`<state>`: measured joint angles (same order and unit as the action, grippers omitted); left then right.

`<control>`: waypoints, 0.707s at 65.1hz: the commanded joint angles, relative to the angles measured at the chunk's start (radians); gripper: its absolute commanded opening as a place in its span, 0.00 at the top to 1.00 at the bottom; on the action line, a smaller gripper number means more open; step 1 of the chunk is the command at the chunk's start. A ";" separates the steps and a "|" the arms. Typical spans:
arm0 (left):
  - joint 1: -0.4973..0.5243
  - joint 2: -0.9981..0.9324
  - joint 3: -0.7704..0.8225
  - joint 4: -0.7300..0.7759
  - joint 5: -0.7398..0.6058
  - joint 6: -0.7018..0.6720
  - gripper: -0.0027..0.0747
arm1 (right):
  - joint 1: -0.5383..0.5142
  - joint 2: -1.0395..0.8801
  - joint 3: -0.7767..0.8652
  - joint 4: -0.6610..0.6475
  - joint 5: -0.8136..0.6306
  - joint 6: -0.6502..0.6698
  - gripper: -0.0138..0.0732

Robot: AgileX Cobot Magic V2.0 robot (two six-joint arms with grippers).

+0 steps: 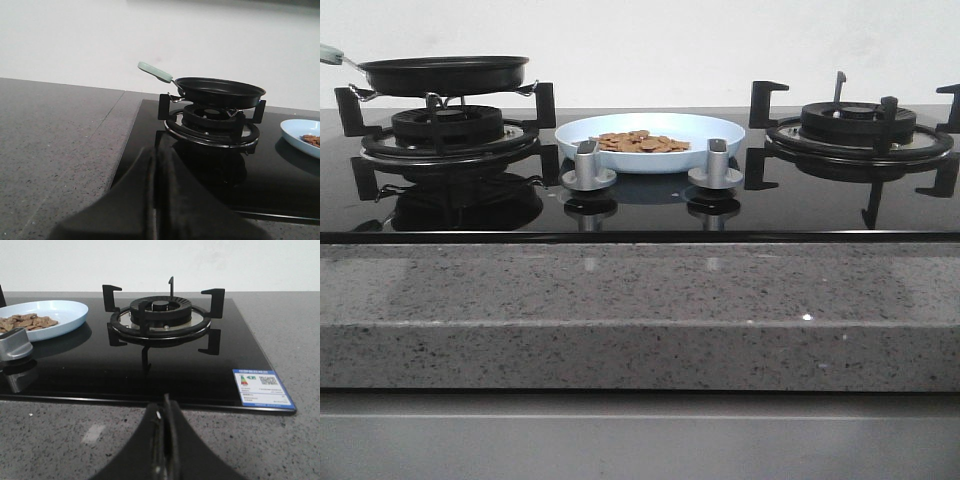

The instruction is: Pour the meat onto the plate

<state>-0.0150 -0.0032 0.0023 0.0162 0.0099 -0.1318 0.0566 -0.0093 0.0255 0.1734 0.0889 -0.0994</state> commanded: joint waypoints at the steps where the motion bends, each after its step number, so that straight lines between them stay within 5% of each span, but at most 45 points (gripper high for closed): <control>1: -0.002 -0.016 0.007 0.001 -0.085 -0.003 0.99 | 0.005 -0.018 -0.004 0.003 -0.108 -0.002 0.92; 38: -0.002 -0.016 0.007 0.001 -0.085 -0.003 0.99 | 0.013 -0.018 -0.004 -0.018 -0.111 -0.002 0.92; 46: -0.002 -0.016 0.007 0.001 -0.085 -0.003 0.99 | 0.012 -0.018 -0.004 -0.108 -0.150 0.078 0.92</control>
<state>-0.0150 -0.0032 0.0023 0.0162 0.0099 -0.1318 0.0694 -0.0110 0.0255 0.1309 0.0483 -0.0761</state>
